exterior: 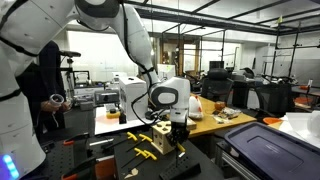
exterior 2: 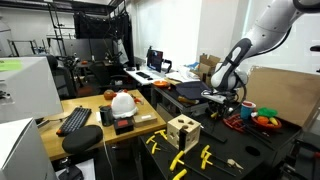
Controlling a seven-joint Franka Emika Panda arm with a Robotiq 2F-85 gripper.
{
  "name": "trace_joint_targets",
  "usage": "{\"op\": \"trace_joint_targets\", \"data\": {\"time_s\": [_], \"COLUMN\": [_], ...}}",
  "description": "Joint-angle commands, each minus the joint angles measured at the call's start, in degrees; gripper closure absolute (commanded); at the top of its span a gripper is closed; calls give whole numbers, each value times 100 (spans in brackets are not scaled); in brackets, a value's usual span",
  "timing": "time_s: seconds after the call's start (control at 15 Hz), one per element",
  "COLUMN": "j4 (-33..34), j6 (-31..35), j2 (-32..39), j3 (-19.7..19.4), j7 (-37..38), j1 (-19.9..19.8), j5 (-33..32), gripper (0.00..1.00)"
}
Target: Put one yellow handle in the wooden box and then on the black stand
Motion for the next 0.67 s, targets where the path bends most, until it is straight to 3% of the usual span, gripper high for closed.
{"op": "trace_joint_targets", "data": {"time_s": [0.0,0.6], "j4": [-83,-82], "j6": [-29,-42], "j2": [-79,-90], "j3": [48,90], "j7": [-235,-352], "j1": [-61,-86], "j5": [163,195], "gripper": [96,96]}}
